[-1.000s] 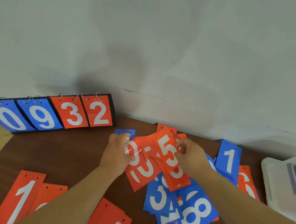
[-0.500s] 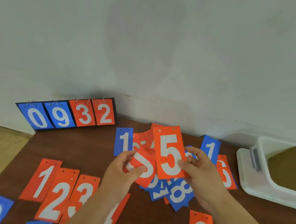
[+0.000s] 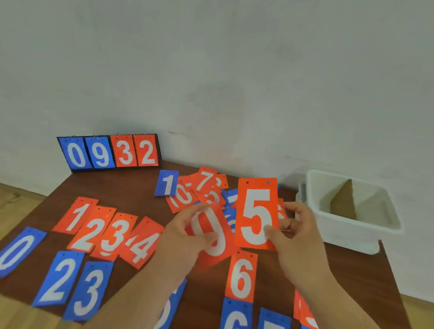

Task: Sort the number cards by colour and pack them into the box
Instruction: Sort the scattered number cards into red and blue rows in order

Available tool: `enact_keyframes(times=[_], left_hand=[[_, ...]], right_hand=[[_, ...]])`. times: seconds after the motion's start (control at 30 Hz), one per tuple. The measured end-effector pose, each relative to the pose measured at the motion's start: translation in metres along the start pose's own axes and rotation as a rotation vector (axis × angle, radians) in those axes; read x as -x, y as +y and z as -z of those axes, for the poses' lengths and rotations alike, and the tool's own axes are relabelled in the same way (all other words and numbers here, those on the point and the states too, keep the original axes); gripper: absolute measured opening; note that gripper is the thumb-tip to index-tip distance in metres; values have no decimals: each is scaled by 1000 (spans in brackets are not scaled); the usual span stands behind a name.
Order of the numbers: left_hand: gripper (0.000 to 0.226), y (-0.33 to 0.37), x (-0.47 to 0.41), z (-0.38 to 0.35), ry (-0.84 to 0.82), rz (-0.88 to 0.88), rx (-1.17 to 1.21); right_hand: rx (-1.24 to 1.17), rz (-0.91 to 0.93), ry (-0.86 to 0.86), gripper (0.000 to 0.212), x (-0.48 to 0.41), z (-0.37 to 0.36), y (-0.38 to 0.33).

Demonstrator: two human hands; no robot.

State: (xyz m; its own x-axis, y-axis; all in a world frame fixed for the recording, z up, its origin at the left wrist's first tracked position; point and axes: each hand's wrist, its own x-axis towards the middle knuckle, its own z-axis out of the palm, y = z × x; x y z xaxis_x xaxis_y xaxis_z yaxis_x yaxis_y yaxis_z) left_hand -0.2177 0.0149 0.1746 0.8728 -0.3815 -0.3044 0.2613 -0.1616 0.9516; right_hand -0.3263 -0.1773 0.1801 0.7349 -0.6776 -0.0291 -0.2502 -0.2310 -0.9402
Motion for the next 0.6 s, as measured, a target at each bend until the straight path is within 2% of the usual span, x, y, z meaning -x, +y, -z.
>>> enact_keyframes(times=[0.1,0.2,0.4,0.6], left_hand=[[79,-9,23,-10,73,-12,-99],[83,-20,43,-11,127,-7,-154],[60,-37,71,10,178,-92,-288],[53,-49,69,55,276,-87,-357]], right_hand=[[57,40,3,39,28,24,8],[97,43,-9,31,50,40,17],[182,72,-88,20,69,40,21],[212,37,-176,22,63,4,36]])
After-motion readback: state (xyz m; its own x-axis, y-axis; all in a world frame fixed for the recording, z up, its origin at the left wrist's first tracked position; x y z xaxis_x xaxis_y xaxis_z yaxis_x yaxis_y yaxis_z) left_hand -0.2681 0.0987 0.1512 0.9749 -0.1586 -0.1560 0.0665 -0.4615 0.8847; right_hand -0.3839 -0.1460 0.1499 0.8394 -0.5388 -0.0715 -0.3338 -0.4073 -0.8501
